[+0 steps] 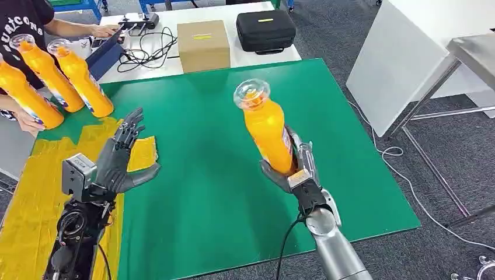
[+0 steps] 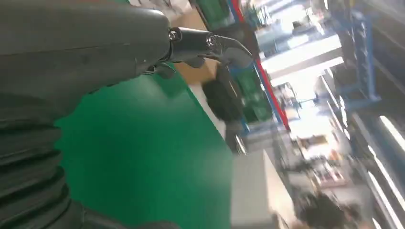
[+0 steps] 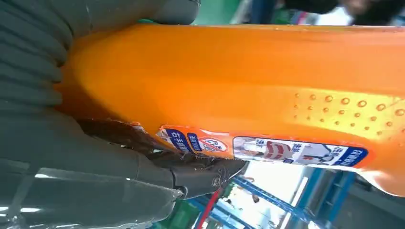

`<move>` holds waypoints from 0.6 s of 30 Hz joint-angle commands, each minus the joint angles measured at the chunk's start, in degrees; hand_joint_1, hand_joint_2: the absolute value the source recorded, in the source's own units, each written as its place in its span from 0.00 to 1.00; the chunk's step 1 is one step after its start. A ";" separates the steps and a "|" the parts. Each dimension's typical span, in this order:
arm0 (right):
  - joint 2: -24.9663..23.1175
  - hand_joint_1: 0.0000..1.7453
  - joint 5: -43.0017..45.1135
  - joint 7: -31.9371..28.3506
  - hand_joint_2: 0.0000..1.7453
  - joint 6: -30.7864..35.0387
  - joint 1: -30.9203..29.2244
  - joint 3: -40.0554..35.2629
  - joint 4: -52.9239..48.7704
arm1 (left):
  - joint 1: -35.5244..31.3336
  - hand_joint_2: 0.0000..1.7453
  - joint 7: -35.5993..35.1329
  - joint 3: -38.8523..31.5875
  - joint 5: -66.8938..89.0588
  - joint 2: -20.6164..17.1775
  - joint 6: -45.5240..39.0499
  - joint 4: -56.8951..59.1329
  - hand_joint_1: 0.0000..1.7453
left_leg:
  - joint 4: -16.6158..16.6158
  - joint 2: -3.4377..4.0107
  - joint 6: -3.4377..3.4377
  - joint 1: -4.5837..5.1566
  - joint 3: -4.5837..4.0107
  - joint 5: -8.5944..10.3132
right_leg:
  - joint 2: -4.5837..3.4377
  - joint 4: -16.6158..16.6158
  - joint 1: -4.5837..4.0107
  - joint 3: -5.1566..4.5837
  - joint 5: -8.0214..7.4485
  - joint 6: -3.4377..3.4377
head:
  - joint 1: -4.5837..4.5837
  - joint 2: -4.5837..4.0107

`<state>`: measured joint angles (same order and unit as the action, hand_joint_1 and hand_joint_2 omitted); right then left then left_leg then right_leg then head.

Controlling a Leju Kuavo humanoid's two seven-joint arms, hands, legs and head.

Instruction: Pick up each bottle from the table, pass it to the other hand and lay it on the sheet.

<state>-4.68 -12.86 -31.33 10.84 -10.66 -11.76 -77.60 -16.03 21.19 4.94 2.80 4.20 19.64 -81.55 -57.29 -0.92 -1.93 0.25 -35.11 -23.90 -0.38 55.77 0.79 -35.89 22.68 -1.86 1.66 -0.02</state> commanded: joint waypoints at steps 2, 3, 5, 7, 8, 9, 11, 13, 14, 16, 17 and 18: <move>-1.90 1.00 1.61 -2.56 1.00 -2.40 -7.69 0.65 10.17 | -4.08 1.00 -4.40 9.71 -8.92 0.28 0.23 1.04 0.00 | -0.10 0.09 0.10 -0.09 0.25 -0.16 | 0.03 0.01 -0.10 0.30 0.12 0.06 | 0.00 0.00; -2.30 1.00 1.71 -2.69 1.00 -2.73 -8.44 0.19 11.10 | -3.86 1.00 -4.68 11.01 -8.47 0.04 -0.36 0.28 0.00 | -0.06 0.04 0.08 -0.06 0.17 -0.10 | 0.05 0.01 -0.07 0.20 0.08 0.05 | 0.00 0.00; -3.00 1.00 1.86 -2.97 1.00 -3.02 -9.38 -0.44 12.39 | -3.53 1.00 -4.98 12.52 -7.88 0.13 -1.27 -0.14 0.00 | -0.06 0.04 0.09 -0.07 0.21 -0.12 | 0.05 0.01 -0.08 0.25 0.11 0.06 | 0.02 0.00; -3.68 1.00 1.34 -3.52 1.00 -2.42 -10.41 -1.35 14.13 | -3.12 1.00 -5.18 13.84 -7.82 0.38 -2.65 -0.27 0.00 | -0.05 0.15 0.08 -0.07 0.21 -0.13 | -0.06 -0.01 -0.07 0.24 0.09 0.06 | 0.00 0.00; -3.90 1.00 0.94 -3.90 1.00 -2.02 -10.96 -2.05 14.96 | -3.12 1.00 -5.11 14.82 -7.68 0.20 -3.17 -0.22 0.00 | -0.03 0.15 0.07 -0.05 0.19 -0.11 | -0.07 -0.02 -0.06 0.21 0.07 0.05 | 0.00 0.00; -4.03 1.00 0.83 -3.96 1.00 -1.93 -11.06 -2.25 15.04 | -3.08 1.00 -5.09 15.04 -7.77 0.35 -3.20 -0.19 0.00 | -0.05 0.15 0.09 -0.07 0.26 -0.15 | -0.05 -0.01 -0.08 0.30 0.11 0.07 | 0.00 0.00; -4.47 1.00 0.45 -4.12 1.00 -1.58 -11.78 -3.31 15.80 | -3.47 1.00 -5.08 16.05 -8.27 0.38 -3.61 -0.09 0.00 | -0.05 0.14 0.09 -0.07 0.26 -0.15 | -0.03 0.01 -0.09 0.29 0.12 0.07 | 0.00 0.00; -4.80 1.00 0.32 -4.06 1.00 -1.31 -12.08 -3.70 15.89 | -3.75 1.00 -5.19 16.38 -8.27 0.56 -3.91 -0.17 0.00 | -0.07 0.14 0.11 -0.09 0.28 -0.17 | -0.03 0.02 -0.10 0.32 0.14 0.08 | 0.00 0.00; -5.07 1.00 -0.24 -4.00 1.00 -1.05 -12.76 -4.66 16.42 | -4.13 1.00 -5.36 16.87 -8.27 0.52 -4.31 -0.12 0.00 | -0.04 0.10 0.08 -0.05 0.18 -0.11 | -0.01 0.01 -0.07 0.22 0.10 0.06 | 0.02 0.00; -5.43 1.00 -0.35 -3.83 1.00 -0.66 -13.03 -4.93 16.56 | -4.32 1.00 -5.44 17.01 -8.33 0.60 -4.51 -0.12 0.00 | -0.08 0.16 0.09 -0.07 0.18 -0.13 | -0.07 0.04 -0.08 0.20 0.09 0.06 | 0.00 0.00; -5.63 1.00 -0.88 -3.71 1.00 -0.46 -13.72 -5.85 17.20 | -4.67 1.00 -5.52 17.28 -8.43 0.56 -4.78 0.10 0.00 | -0.04 0.09 0.06 -0.03 0.10 -0.07 | -0.01 0.02 -0.05 0.13 0.06 0.04 | 0.00 0.00; -5.81 1.00 -1.03 -3.66 1.00 -0.49 -14.12 -6.35 17.59 | -4.84 1.00 -5.53 17.33 -8.56 0.62 -4.98 0.24 0.00 | -0.08 0.15 0.10 -0.08 0.20 -0.14 | -0.04 0.03 -0.10 0.24 0.11 0.07 | 0.00 0.00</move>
<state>-9.55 -13.11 -35.19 9.59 -19.34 -14.12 -67.26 -17.84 16.28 18.80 -5.40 5.44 15.58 -83.08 -57.29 -0.91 -1.95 0.25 -35.17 -23.88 -0.38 55.78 0.79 -35.93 22.68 -1.86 1.66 -0.02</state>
